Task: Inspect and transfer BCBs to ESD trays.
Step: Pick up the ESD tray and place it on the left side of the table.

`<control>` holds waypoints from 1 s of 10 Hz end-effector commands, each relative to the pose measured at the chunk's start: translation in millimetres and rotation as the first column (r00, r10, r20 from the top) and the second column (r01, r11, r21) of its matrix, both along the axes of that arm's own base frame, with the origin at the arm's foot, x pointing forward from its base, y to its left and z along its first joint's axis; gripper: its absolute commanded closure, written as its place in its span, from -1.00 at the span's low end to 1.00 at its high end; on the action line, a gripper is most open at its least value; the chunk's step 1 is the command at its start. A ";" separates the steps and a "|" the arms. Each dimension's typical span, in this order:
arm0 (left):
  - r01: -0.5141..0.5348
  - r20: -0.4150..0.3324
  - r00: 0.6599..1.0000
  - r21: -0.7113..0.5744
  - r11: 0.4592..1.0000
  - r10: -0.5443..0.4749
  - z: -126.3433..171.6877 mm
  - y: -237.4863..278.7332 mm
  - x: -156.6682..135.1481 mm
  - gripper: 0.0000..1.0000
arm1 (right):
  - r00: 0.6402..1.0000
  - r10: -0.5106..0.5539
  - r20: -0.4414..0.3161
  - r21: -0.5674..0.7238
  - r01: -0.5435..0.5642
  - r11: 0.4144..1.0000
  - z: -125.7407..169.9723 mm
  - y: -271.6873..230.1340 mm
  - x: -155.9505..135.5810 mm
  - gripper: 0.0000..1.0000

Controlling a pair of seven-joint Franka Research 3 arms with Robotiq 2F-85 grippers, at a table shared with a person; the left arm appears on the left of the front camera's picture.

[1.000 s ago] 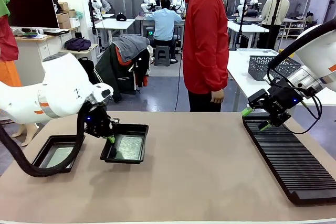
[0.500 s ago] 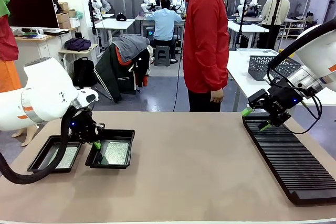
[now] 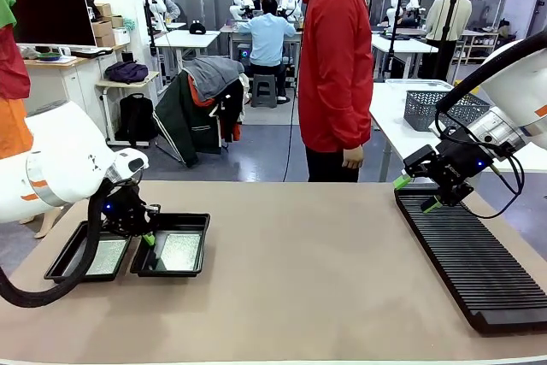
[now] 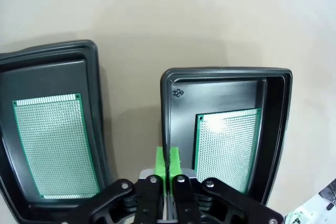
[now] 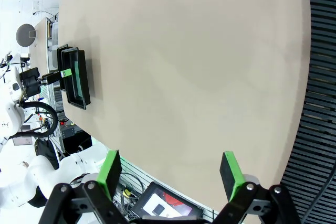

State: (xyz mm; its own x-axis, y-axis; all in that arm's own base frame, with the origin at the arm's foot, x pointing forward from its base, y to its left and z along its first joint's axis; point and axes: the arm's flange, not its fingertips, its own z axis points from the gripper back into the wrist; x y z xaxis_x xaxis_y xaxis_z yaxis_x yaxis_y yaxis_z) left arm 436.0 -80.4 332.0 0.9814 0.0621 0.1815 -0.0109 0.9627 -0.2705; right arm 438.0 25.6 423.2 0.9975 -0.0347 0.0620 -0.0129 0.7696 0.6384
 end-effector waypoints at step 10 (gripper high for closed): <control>-0.014 -0.026 1.000 0.017 1.000 0.014 -25.0 10.6 10.9 0.94 | 1.000 -0.022 -0.003 -0.012 0.022 1.000 0.6 1.6 0.0 -1.00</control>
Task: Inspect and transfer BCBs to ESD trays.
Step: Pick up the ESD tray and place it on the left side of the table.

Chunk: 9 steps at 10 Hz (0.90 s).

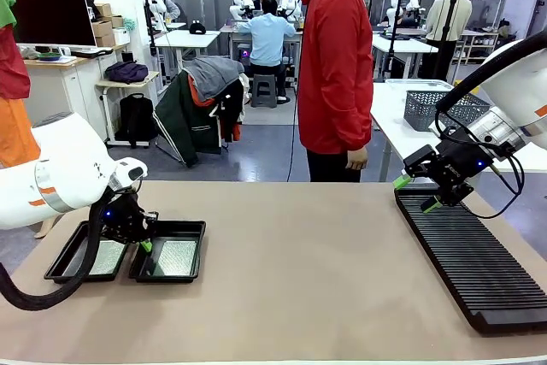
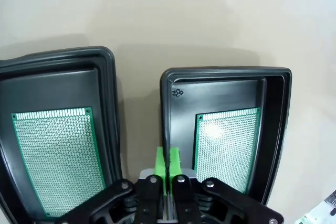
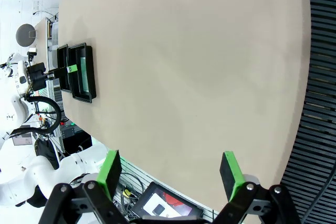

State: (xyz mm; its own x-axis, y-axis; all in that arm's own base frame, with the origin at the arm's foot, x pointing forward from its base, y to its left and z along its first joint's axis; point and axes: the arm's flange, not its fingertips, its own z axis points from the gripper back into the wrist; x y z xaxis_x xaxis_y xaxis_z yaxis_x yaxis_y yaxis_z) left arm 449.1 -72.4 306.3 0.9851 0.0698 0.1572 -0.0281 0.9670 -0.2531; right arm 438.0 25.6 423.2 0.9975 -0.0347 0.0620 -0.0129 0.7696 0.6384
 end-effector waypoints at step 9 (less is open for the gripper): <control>-0.021 -0.038 0.999 0.103 0.994 0.025 30.2 -18.3 -9.0 -0.16 | 1.000 -0.022 -0.003 -0.012 0.022 1.000 0.6 1.6 0.0 -1.00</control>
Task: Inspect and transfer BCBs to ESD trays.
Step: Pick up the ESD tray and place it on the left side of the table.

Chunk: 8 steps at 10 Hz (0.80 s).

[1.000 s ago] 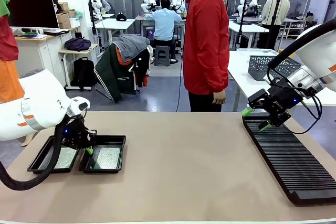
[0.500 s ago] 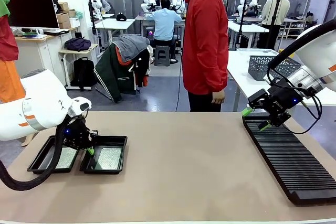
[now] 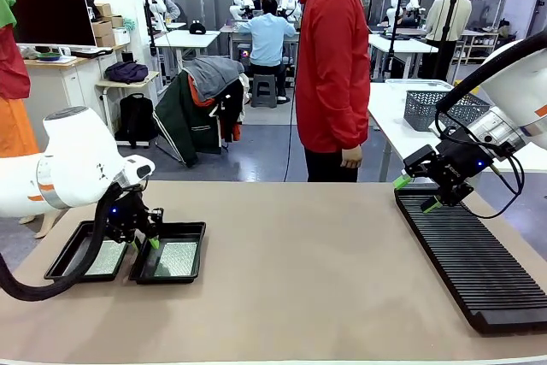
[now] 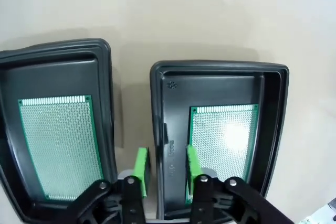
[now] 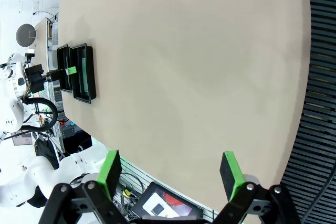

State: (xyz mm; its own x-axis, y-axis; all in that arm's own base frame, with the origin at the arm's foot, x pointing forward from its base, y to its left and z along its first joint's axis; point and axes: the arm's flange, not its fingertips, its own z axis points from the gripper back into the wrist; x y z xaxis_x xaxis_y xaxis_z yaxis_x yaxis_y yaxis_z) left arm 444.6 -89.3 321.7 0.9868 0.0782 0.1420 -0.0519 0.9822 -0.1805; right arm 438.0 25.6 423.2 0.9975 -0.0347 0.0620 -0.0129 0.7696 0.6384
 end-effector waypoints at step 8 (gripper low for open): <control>0.085 -0.079 0.994 0.230 0.969 -0.069 108.8 -29.2 -45.1 -1.00 | 1.000 -0.022 -0.003 -0.012 0.022 1.000 0.6 1.7 0.0 -1.00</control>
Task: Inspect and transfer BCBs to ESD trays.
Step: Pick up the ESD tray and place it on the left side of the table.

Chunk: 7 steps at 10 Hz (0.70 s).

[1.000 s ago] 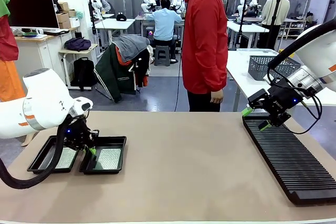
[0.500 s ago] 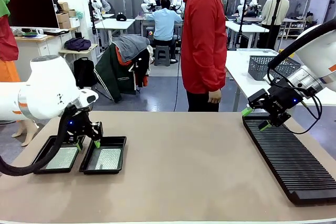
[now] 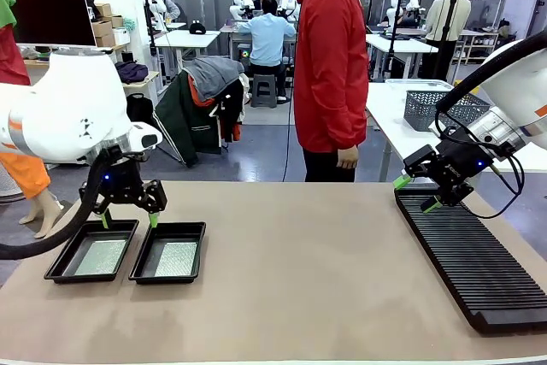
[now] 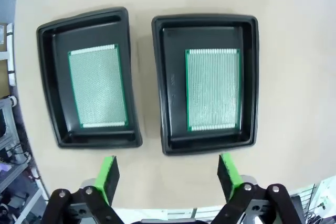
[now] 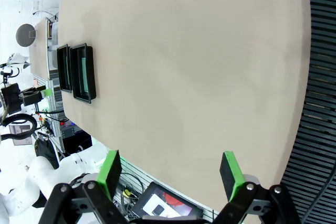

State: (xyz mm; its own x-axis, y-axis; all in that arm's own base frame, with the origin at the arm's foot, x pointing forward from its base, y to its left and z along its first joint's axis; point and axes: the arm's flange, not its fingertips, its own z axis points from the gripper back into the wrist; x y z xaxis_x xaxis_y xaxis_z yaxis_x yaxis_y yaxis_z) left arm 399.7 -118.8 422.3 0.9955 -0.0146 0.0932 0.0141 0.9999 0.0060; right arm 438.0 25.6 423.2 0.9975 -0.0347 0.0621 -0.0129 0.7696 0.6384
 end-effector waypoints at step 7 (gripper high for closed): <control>0.021 -0.022 1.000 0.035 0.999 -0.020 24.3 -4.3 -3.8 -1.00 | 1.000 -0.022 -0.004 -0.012 0.022 1.000 0.6 1.7 0.0 -1.00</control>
